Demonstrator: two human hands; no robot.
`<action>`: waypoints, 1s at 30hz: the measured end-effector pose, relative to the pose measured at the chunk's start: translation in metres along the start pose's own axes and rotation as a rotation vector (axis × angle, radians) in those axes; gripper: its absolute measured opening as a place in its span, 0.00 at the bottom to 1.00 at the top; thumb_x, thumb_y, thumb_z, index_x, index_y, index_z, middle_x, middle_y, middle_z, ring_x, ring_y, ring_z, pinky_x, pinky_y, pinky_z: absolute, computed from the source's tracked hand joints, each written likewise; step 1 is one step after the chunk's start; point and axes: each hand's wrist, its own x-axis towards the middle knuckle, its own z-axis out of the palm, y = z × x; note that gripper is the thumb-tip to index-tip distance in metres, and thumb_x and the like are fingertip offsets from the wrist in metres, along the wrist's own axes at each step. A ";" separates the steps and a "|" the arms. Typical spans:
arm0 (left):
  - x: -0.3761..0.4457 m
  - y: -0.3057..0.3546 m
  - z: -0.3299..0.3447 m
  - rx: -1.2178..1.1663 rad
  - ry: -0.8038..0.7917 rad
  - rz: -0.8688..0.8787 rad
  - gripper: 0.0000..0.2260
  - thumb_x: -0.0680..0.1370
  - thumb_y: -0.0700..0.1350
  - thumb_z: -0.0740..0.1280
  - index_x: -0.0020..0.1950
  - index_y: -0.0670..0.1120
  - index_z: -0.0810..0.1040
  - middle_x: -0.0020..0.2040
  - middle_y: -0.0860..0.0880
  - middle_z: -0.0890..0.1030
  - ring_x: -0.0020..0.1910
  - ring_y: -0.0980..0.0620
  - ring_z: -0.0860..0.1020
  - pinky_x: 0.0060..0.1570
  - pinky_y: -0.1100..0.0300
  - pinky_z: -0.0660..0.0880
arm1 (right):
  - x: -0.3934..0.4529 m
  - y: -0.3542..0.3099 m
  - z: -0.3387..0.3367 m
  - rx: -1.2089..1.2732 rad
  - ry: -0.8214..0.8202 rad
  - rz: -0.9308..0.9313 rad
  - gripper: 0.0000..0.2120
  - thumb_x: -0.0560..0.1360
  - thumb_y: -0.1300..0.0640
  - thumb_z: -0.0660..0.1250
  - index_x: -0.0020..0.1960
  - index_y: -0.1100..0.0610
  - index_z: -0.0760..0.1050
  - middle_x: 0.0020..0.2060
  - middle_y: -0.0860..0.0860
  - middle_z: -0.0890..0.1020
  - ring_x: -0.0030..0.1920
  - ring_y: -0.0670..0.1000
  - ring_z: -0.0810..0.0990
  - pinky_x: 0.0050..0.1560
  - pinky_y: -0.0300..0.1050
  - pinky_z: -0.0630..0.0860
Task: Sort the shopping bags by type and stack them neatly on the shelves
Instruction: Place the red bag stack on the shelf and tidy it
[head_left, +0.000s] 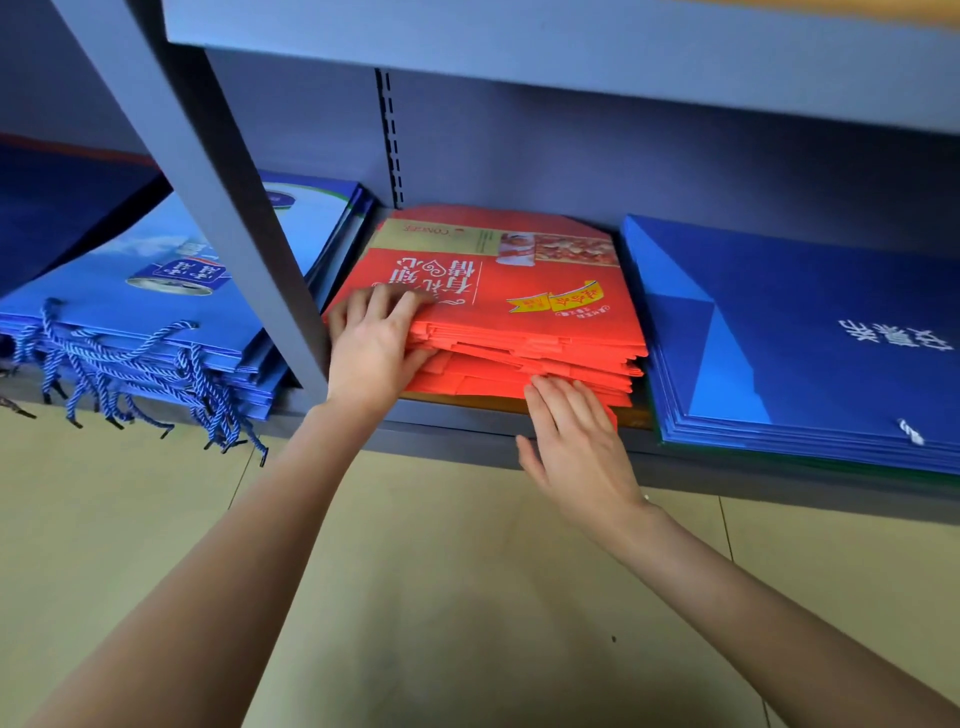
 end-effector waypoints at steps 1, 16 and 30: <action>0.000 0.000 0.001 -0.001 -0.017 -0.003 0.25 0.72 0.53 0.70 0.67 0.49 0.71 0.65 0.43 0.71 0.65 0.39 0.65 0.64 0.44 0.57 | -0.002 0.000 0.002 -0.015 -0.011 -0.004 0.25 0.73 0.50 0.53 0.60 0.65 0.77 0.58 0.59 0.79 0.58 0.58 0.79 0.61 0.54 0.73; -0.009 0.004 0.014 0.085 0.000 0.143 0.29 0.68 0.56 0.73 0.65 0.47 0.73 0.59 0.41 0.76 0.57 0.36 0.73 0.56 0.36 0.67 | 0.018 0.023 -0.029 0.150 0.114 -0.238 0.15 0.71 0.56 0.56 0.48 0.59 0.80 0.45 0.52 0.84 0.44 0.54 0.79 0.42 0.45 0.75; 0.027 0.023 -0.014 0.200 -0.389 0.210 0.39 0.70 0.60 0.70 0.75 0.55 0.55 0.72 0.49 0.61 0.70 0.43 0.59 0.67 0.45 0.58 | -0.007 0.069 -0.034 0.017 -0.123 -0.195 0.27 0.62 0.44 0.75 0.56 0.57 0.76 0.44 0.52 0.76 0.43 0.55 0.77 0.40 0.46 0.75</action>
